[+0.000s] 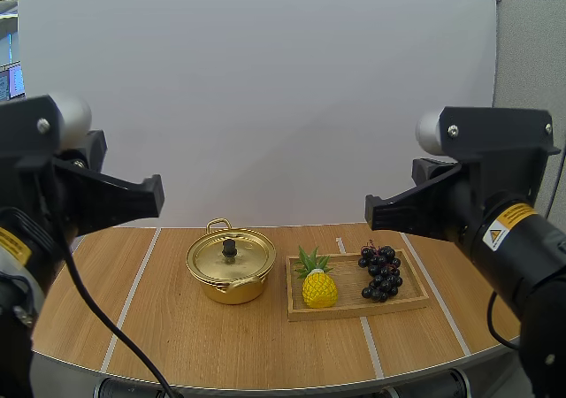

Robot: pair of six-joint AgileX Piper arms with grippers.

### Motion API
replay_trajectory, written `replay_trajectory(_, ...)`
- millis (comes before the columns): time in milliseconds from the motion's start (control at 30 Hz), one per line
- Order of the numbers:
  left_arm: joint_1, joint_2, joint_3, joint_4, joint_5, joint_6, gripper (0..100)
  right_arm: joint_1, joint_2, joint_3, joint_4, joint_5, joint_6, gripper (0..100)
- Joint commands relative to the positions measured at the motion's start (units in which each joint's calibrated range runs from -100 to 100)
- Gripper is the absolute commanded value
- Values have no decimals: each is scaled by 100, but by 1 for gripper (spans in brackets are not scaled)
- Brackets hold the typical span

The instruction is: Open the pot, put the grape inside, and close it

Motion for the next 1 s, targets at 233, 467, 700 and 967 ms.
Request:
replay_trajectory(233, -18, 1438, -140, -932, 842, 544, 0, 3, 704, -377, -76, 1220, -11, 0)
replay_trajectory(467, -18, 2752, -140, -1606, 580, 1150, 0, 3, 1832, -377, -529, 1496, 385, 0)
replay_trajectory(700, -18, 4122, -140, -1701, 290, 1295, 0, 3, 2749, -377, -546, 1496, 439, 0)
replay_trajectory(967, -18, 5257, -140, -1780, 290, 1332, 1, 3, 3299, -377, -546, 1433, 439, 0)
